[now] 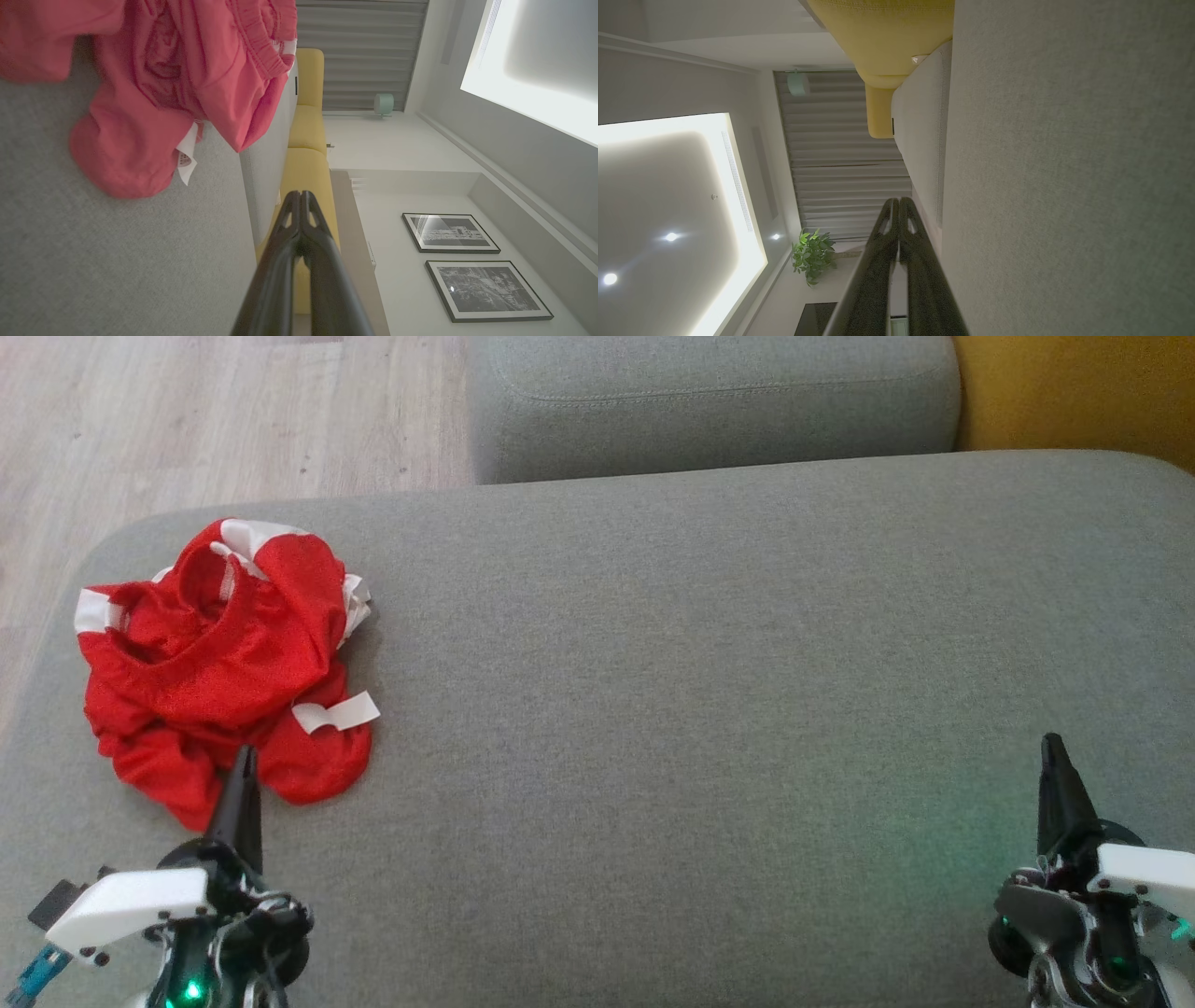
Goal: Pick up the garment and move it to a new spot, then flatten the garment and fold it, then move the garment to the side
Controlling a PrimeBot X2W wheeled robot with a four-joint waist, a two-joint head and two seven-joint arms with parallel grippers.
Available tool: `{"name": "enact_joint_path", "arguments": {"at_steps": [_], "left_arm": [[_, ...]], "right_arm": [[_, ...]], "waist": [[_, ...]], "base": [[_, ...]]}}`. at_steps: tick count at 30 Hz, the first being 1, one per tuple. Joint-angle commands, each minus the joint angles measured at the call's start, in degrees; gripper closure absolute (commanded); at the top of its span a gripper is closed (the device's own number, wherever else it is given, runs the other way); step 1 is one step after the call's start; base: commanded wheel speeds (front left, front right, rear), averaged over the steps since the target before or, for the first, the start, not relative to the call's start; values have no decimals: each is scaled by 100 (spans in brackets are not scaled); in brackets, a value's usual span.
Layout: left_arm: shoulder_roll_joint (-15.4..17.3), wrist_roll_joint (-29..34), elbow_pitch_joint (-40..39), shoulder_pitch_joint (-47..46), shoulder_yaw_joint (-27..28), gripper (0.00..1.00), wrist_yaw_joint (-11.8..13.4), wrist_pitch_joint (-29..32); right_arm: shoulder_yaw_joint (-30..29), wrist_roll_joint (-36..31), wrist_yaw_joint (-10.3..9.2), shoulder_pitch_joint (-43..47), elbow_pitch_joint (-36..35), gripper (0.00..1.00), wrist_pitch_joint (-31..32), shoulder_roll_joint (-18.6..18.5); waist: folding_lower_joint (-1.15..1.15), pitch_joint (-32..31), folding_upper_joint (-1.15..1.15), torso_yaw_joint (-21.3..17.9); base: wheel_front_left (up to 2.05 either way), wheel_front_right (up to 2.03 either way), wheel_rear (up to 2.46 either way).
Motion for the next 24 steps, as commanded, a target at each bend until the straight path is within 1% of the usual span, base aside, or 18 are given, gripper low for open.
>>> {"name": "enact_joint_path", "arguments": {"at_steps": [1,9,10,13,19,24], "left_arm": [[45,67,-169,-317,197,100,-41,43],[45,67,-169,-317,197,100,-41,43],[-2,-1,23,4,-5,0,4,-5],[-20,5,206,103,-26,0,12,-24],[-18,104,155,152,-42,0,10,-109],[-15,366,47,210,-24,0,8,-192]], "right_arm": [[120,-15,21,-317,-214,100,31,-28],[120,-15,21,-317,-214,100,31,-28],[3,0,0,4,23,0,0,1],[32,-3,0,83,209,0,-11,12],[180,-64,1,90,208,0,-99,9],[271,-306,2,81,220,0,-185,7]], "waist": [[0,0,0,0],[0,0,0,0],[0,0,0,0],[0,1,0,0],[0,-45,0,-13],[0,-82,0,-25]], "base": [[0,0,0],[0,0,0],[0,0,0],[0,0,0],[0,0,0],[0,0,0]]}}
